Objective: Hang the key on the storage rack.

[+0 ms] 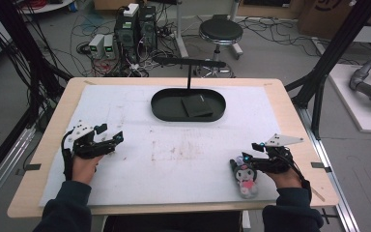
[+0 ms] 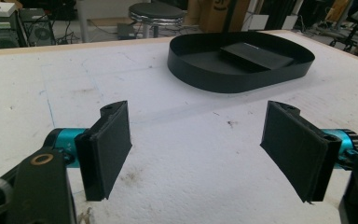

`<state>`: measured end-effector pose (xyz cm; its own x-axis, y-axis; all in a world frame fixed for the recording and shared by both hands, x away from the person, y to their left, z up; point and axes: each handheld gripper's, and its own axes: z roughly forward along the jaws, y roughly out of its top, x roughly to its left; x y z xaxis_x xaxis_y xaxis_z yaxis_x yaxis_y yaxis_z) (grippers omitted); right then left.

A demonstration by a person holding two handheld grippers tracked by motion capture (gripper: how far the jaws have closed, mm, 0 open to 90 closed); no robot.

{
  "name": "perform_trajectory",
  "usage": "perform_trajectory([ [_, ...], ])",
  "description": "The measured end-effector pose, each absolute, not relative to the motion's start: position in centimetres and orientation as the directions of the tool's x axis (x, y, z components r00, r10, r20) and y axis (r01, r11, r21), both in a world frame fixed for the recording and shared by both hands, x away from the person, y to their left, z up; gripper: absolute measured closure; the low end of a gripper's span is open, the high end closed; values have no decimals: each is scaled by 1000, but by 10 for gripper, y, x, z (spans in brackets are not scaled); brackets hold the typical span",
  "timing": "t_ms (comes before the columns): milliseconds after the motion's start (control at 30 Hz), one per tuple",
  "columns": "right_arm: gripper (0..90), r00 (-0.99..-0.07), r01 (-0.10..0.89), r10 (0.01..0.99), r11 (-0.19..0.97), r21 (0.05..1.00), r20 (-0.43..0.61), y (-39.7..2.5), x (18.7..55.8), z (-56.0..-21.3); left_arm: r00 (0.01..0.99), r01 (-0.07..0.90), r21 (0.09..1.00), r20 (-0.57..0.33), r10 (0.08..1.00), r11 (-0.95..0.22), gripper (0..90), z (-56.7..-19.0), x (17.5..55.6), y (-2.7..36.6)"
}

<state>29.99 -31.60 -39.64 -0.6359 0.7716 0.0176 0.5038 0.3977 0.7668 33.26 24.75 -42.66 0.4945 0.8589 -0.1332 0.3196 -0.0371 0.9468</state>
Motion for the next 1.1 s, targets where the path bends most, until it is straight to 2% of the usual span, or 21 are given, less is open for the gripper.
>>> perform_trajectory([
  [133,532,-643,556,763,399,729,73,-319,303,-401,495,321,946,-131,859,-41,237,-427,333,248],
  [267,546,-654,612,742,401,681,150,-319,309,-411,497,322,946,-130,858,-43,238,-427,333,247],
  [300,586,-650,625,739,387,678,177,-319,310,-412,497,322,946,-130,858,-43,238,-427,333,247],
  [333,586,-650,625,739,387,678,177,-319,310,-412,495,322,946,-132,859,-41,238,-427,332,247],
  [367,692,-665,629,717,386,674,210,-320,311,-413,494,323,946,-132,860,-41,238,-427,332,247],
  [400,692,-665,629,717,386,674,210,-320,311,-413,493,323,946,-131,860,-41,238,-427,332,247],
  [433,778,-668,639,707,384,667,234,-320,312,-413,494,323,945,-130,860,-43,238,-427,332,247],
  [467,818,-671,636,705,385,669,232,-319,312,-413,494,323,945,-130,860,-43,238,-427,332,247],
  [567,841,-685,613,698,397,683,209,-318,312,-411,493,324,945,-131,860,-42,238,-427,332,247],
  [600,854,-696,586,697,413,697,172,-316,312,-409,492,324,945,-129,861,-44,238,-427,332,248],
  [767,859,-692,584,706,428,690,148,-311,312,-408,493,322,946,-128,861,-44,240,-427,332,248],
  [1000,863,-663,522,741,355,775,107,-313,319,-396,495,323,945,-124,860,-50,240,-427,332,248],
  [1100,862,-640,511,764,348,786,78,-310,338,-395,491,323,945,-129,862,-43,242,-427,333,248],
])
